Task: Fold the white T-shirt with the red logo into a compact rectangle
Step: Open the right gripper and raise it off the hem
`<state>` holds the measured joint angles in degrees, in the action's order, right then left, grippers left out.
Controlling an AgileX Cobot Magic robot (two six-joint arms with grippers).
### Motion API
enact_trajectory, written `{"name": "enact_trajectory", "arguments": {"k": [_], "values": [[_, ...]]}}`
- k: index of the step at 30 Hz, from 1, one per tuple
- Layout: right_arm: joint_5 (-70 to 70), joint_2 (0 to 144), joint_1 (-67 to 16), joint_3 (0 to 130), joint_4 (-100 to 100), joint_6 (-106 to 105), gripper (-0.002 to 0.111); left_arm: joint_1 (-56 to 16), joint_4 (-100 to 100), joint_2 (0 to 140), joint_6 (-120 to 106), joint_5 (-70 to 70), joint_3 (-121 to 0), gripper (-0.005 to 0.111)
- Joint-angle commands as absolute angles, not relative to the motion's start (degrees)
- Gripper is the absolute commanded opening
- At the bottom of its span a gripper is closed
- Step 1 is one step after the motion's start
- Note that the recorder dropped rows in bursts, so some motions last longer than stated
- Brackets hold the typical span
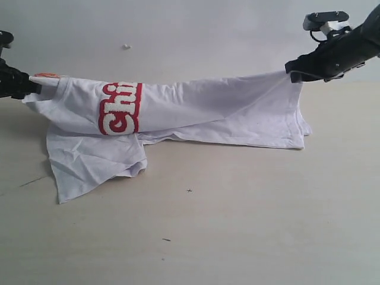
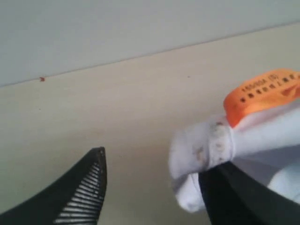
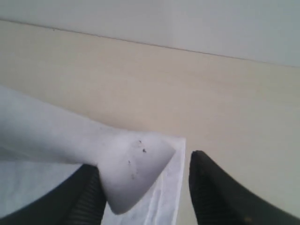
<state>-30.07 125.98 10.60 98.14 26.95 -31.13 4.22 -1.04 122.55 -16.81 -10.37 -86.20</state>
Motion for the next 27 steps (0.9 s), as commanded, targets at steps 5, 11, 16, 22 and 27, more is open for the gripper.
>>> {"name": "enact_trajectory", "arguments": {"k": [5, 11, 16, 22, 27], "values": [[-36.7, 125.9, 14.1, 105.0, 27.1, -22.6, 0.051, 4.4, -1.6, 122.5, -18.3, -13.7, -87.0, 0.057], [-38.7, 126.0, 14.1, 105.1, 31.1, -25.9, 0.05, 4.4, -1.6, 122.5, -19.3, -14.1, -87.0, 0.057], [-45.6, 126.9, 14.7, 109.3, 31.2, -25.7, 0.047, 4.4, -1.6, 122.5, -19.7, -15.2, -87.0, 0.057], [-51.8, 128.7, 15.2, 114.5, 32.0, -24.7, 0.052, 4.4, -1.6, 122.5, -20.7, -16.3, -87.0, 0.057], [-54.1, 128.8, 16.4, 117.8, 32.2, -23.7, 0.055, 4.4, -1.6, 122.5, -21.0, -16.4, -87.0, 0.057]]}}
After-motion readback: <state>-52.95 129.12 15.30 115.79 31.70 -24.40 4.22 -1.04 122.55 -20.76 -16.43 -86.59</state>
